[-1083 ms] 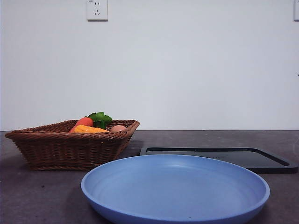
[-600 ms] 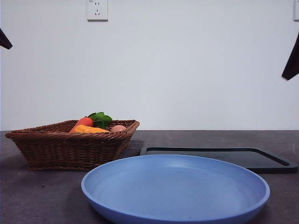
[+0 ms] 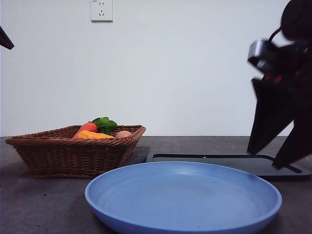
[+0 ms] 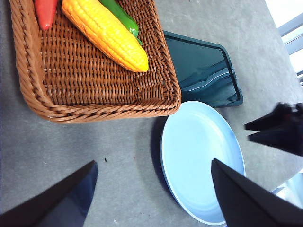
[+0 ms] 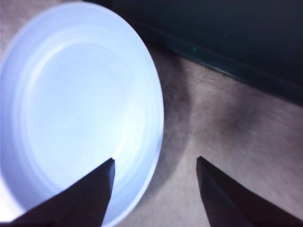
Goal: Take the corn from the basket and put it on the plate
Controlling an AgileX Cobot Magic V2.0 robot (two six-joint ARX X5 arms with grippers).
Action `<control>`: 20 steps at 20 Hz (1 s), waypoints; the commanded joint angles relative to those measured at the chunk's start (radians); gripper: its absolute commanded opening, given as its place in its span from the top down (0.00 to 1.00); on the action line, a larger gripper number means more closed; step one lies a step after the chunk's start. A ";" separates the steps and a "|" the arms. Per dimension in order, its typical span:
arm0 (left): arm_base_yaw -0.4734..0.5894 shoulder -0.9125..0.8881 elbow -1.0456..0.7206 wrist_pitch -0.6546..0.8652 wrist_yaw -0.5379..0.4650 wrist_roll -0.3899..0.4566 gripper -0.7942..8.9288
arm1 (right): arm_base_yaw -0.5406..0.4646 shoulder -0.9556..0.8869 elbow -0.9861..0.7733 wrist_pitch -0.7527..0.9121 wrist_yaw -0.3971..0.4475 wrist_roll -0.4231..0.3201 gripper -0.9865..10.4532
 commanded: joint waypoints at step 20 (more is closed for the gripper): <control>-0.036 0.030 0.024 0.142 -0.009 -0.110 0.52 | 0.052 0.082 0.048 0.087 -0.022 0.076 0.91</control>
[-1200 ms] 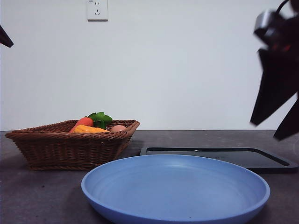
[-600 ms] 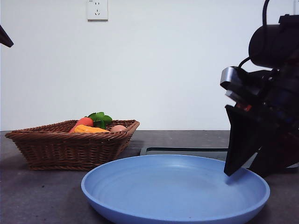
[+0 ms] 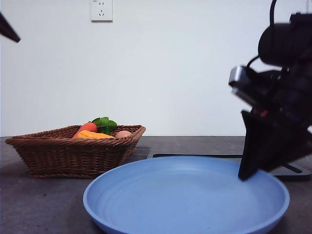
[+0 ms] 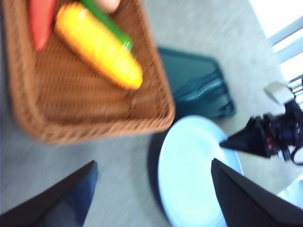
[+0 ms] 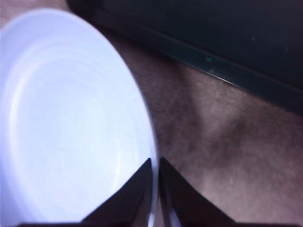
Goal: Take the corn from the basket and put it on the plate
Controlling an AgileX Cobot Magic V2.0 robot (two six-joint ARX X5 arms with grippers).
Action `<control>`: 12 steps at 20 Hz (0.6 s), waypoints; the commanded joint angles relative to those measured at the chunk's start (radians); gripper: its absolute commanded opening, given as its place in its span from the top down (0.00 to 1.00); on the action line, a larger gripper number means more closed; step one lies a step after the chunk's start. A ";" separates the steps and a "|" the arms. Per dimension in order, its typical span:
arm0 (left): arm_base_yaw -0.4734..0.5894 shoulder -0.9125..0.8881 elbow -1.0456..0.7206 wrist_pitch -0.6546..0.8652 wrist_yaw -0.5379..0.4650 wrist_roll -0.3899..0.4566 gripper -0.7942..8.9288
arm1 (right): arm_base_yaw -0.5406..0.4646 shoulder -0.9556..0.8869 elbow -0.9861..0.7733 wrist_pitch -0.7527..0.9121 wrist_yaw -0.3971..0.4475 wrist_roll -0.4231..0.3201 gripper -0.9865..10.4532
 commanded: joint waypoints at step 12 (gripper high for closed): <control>-0.216 0.586 0.317 0.197 -0.346 -0.254 0.52 | -0.027 -0.489 0.151 -0.283 0.066 0.002 0.91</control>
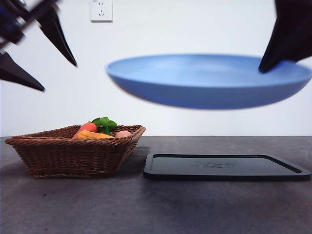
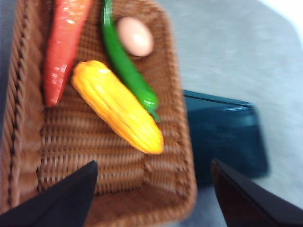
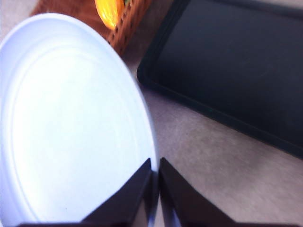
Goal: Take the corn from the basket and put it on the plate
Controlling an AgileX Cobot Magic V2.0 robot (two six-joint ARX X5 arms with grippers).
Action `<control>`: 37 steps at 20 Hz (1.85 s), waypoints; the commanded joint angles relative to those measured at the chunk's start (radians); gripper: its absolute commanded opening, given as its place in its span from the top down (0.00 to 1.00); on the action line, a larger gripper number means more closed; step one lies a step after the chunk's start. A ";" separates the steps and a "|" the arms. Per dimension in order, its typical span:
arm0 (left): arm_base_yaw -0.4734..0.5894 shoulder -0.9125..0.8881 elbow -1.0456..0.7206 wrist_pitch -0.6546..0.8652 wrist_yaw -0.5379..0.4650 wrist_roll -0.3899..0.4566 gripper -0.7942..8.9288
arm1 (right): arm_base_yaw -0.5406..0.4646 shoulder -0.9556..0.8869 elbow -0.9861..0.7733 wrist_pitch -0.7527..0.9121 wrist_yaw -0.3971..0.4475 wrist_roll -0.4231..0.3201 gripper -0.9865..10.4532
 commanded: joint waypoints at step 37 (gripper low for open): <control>-0.145 0.486 0.597 -0.314 -0.238 0.008 0.72 | -0.003 -0.143 0.026 -0.083 0.109 0.003 0.91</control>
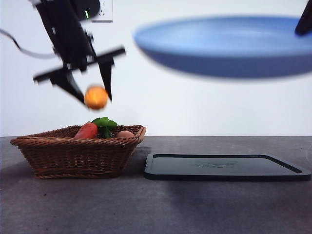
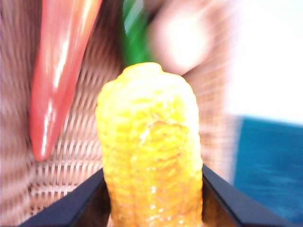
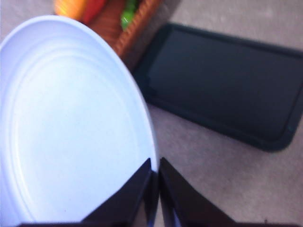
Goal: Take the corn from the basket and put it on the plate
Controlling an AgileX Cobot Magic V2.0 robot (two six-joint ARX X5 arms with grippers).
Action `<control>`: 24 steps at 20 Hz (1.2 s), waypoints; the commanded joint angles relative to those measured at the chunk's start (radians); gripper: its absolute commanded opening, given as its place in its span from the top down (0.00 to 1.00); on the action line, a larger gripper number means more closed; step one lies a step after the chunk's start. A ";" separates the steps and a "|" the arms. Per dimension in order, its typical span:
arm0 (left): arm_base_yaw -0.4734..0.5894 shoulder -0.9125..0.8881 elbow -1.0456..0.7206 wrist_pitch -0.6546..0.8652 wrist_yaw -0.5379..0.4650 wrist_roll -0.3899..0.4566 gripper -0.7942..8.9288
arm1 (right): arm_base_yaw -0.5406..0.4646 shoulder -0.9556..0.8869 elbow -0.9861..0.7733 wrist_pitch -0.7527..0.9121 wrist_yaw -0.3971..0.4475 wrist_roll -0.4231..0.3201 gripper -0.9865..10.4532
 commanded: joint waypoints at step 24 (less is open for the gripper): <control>-0.475 -0.095 -0.158 0.052 0.021 0.370 0.72 | -0.037 0.498 0.022 0.302 -0.229 0.144 0.91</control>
